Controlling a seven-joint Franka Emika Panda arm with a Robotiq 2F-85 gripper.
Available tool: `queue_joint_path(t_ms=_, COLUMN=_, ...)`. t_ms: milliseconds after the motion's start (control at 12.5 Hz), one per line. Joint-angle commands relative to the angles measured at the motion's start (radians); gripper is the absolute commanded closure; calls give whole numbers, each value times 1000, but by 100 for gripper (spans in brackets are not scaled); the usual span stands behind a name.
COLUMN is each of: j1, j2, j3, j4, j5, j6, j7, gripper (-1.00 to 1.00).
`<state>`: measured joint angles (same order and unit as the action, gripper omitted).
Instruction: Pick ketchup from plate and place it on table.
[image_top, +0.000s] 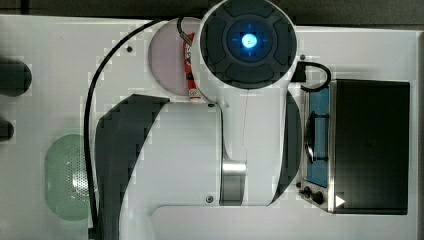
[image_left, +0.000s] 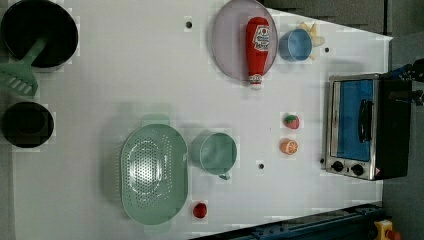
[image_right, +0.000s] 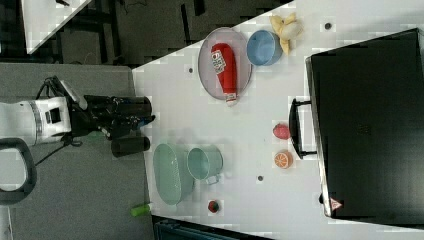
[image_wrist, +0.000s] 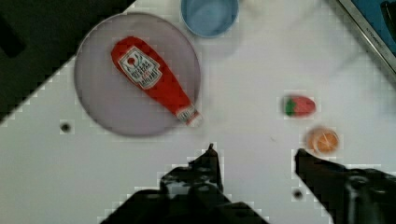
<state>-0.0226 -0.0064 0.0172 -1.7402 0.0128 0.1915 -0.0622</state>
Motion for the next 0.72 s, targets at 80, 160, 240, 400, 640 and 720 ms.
queue_joint_path(t_ms=80, j1=-95, j2=-163, j3=51, j4=-66, j5=6, j6=-157, j7=28, gripper=-60)
queue_joint_path(t_ms=160, j1=-95, j2=-155, j3=53, j4=-67, j5=6, j6=-155, j7=27, gripper=-82)
queue_joint_path(t_ms=240, j1=-93, j2=-141, j3=55, j4=-68, j5=6, j6=-150, j7=27, gripper=-99)
queue_joint_path(t_ms=400, j1=-88, j2=-93, j3=61, j4=-68, j5=6, j6=-124, j7=13, gripper=-100)
queue_joint_path(t_ms=640, j1=-86, j2=9, j3=81, j4=-67, j5=6, j6=-54, j7=-55, gripper=-100)
queue_joint_path(t_ms=720, j1=-82, j2=46, j3=85, j4=-66, j5=6, j6=-22, j7=-78, gripper=-100)
